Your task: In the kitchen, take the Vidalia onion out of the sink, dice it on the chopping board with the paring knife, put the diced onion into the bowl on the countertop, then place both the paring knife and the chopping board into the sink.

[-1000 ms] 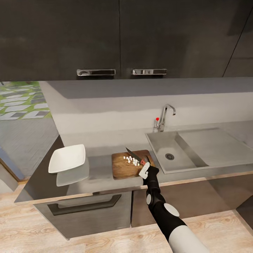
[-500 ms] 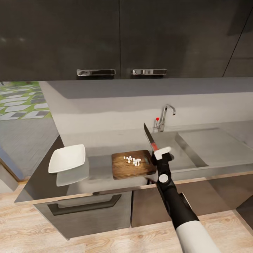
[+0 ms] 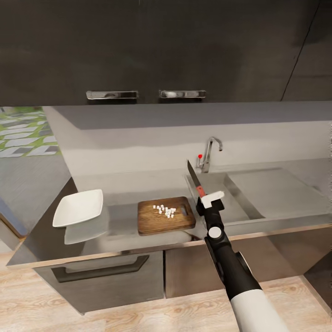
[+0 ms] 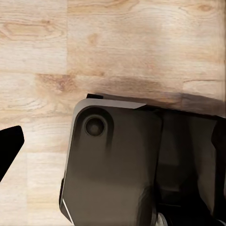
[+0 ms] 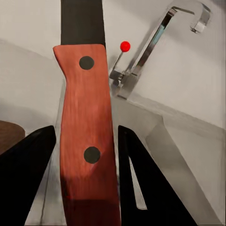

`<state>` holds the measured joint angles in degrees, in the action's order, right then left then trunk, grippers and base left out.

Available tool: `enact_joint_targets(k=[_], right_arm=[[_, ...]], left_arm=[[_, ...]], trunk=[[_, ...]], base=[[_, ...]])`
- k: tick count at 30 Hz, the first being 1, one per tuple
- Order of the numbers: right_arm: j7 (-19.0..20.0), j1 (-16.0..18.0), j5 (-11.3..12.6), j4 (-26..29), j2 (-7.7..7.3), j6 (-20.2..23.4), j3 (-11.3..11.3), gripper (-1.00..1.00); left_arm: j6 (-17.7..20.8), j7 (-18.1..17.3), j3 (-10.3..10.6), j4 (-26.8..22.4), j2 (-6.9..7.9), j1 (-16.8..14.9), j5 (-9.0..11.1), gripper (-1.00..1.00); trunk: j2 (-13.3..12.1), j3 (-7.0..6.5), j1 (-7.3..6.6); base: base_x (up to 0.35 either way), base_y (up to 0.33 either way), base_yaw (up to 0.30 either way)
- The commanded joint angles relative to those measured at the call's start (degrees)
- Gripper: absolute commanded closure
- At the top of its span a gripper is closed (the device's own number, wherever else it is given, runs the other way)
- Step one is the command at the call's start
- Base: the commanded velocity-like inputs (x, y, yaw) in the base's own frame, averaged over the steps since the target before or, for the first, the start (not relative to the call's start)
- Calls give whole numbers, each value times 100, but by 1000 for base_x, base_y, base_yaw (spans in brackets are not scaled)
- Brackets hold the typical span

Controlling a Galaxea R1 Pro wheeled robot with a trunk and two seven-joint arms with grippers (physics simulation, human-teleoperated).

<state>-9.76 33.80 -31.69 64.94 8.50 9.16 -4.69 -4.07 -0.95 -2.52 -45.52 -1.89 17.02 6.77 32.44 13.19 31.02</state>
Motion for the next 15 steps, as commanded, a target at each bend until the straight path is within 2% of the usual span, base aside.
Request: enact_joint_targets(k=[1, 8, 11, 15], right_arm=[[-27, 4, -49, 3, -4, 58, -15, 100], [-28, 4, -8, -41, 29, 69, -21, 100], [-30, 4, -2, -69, 60, 69, -22, 100], [-29, 4, -3, -76, 63, 69, -23, 100]], left_arm=[[-2, -10, -12, -10, -5, 3, 53, -100], [1, -10, -12, -10, -5, 3, 53, -100], [-1, -10, -12, -10, -5, 3, 53, -100], [2, -10, -12, -6, -5, 3, 53, -100]], trunk=[[8, 8, 2], [8, 8, 2], [8, 8, 2], [8, 8, 2]], base=[[0, -302, 0], [8, -304, 27], [78, -304, 162], [127, -289, 37]])
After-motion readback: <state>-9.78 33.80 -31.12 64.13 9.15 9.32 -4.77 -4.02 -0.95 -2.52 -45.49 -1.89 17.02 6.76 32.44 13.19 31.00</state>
